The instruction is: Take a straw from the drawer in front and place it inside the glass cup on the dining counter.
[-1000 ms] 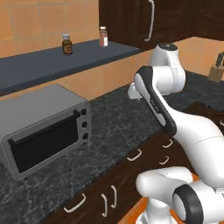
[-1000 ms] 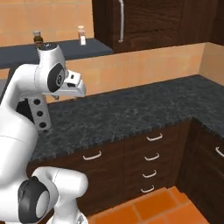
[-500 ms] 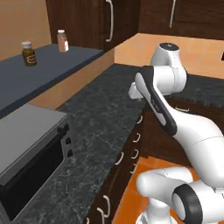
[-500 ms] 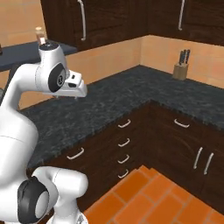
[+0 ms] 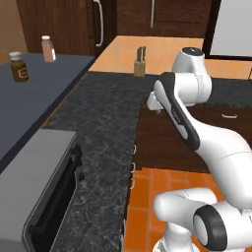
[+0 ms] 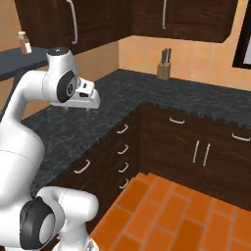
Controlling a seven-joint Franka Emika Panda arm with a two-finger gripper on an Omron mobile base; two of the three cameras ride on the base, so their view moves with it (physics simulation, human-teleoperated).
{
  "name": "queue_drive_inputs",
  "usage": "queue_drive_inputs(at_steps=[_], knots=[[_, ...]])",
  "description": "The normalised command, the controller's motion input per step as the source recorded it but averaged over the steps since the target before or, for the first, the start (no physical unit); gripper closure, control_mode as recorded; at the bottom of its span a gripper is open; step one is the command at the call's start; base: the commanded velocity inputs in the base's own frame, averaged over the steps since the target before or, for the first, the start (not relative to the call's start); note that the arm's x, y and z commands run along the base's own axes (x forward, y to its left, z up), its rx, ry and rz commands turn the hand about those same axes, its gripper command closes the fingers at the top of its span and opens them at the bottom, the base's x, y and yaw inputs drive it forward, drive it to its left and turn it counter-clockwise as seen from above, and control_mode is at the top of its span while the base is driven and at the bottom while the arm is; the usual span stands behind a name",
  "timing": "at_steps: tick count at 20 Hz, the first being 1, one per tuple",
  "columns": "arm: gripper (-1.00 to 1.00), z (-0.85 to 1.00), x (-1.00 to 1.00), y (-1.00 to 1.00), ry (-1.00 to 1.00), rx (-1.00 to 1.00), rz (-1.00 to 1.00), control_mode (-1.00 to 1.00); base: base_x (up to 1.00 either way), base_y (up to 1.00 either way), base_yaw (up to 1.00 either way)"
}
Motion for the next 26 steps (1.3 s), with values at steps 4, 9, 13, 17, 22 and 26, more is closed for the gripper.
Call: queue_drive_inputs(at_steps=[4, 9, 13, 17, 22, 26], knots=[[-1.00, 0.01, -0.05, 0.09, 0.00, 0.16, -0.11, -1.00, -0.15, 0.29, -0.15], [-1.00, 0.01, 0.00, -0.42, 0.03, 0.47, -0.08, -1.00, 0.00, 0.00, 0.00], [-1.00, -0.07, 0.03, -0.95, 0.01, 0.59, 0.00, -1.00, 0.00, 0.00, 0.00], [-1.00, -0.44, 0.13, -0.95, 0.06, 0.68, 0.00, -1.00, 0.00, 0.00, 0.00], [-1.00, -0.65, 0.28, -0.66, 0.14, 0.71, 0.06, -1.00, 0.00, 0.00, 0.00], [-1.00, -0.85, 0.16, -0.27, 0.09, 0.59, 0.13, -1.00, 0.00, 0.00, 0.00]])
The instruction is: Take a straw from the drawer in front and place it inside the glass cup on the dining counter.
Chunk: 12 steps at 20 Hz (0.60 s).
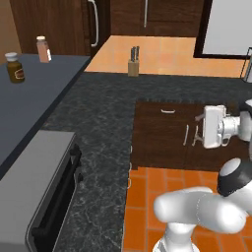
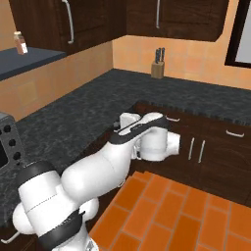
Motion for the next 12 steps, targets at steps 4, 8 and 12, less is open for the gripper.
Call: queue_drive_inputs(at_steps=[4, 8, 12], knots=[[-1.00, -0.92, 0.00, 0.02, 0.00, 0.33, 0.21, -1.00, 0.00, 0.00, 0.00], [-1.00, -0.78, 0.00, 0.39, -0.11, 0.04, 0.21, -1.00, 0.00, 0.00, 0.00], [-1.00, -0.69, 0.00, 0.58, -0.23, -0.10, 0.18, -1.00, 0.00, 0.00, 0.00]])
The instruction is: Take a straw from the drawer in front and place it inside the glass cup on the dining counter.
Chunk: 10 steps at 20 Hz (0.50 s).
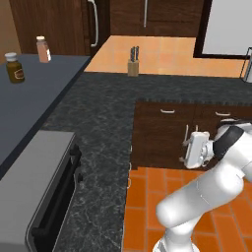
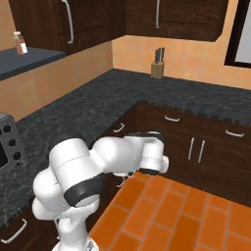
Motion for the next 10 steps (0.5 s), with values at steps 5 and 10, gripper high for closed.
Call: queue_drive_inputs(at_steps=[5, 10], knots=[[-1.00, -0.54, 0.00, 0.59, -0.21, -0.18, 0.04, -1.00, 0.00, 0.00, 0.00], [-1.00, -0.35, 0.00, 0.52, -0.06, -0.12, -0.08, -1.00, 0.00, 0.00, 0.00]])
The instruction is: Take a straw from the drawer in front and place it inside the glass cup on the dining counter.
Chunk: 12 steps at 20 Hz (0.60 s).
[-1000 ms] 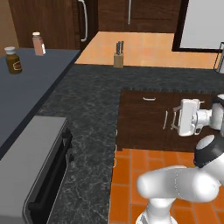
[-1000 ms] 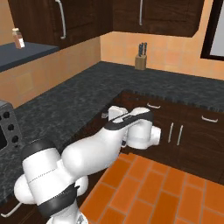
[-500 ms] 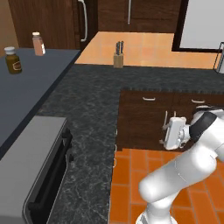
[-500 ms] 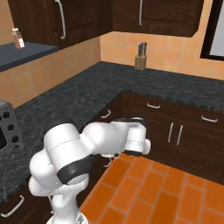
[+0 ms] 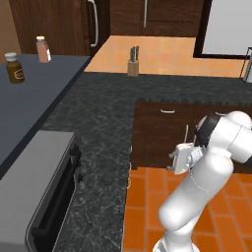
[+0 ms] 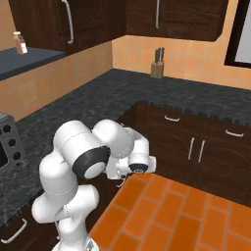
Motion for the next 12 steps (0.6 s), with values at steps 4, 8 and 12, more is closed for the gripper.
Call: queue_drive_inputs(at_steps=[4, 8, 12], knots=[[-1.00, -0.29, -0.12, 0.58, 0.00, -0.08, -0.24, -1.00, 0.00, 0.00, 0.00], [-1.00, -0.22, -0.17, 0.61, -0.05, -0.15, -0.26, -1.00, 0.00, 0.00, 0.00], [-1.00, -0.07, 0.00, 0.44, -0.07, -0.20, -0.11, -1.00, 0.00, 0.00, 0.00]])
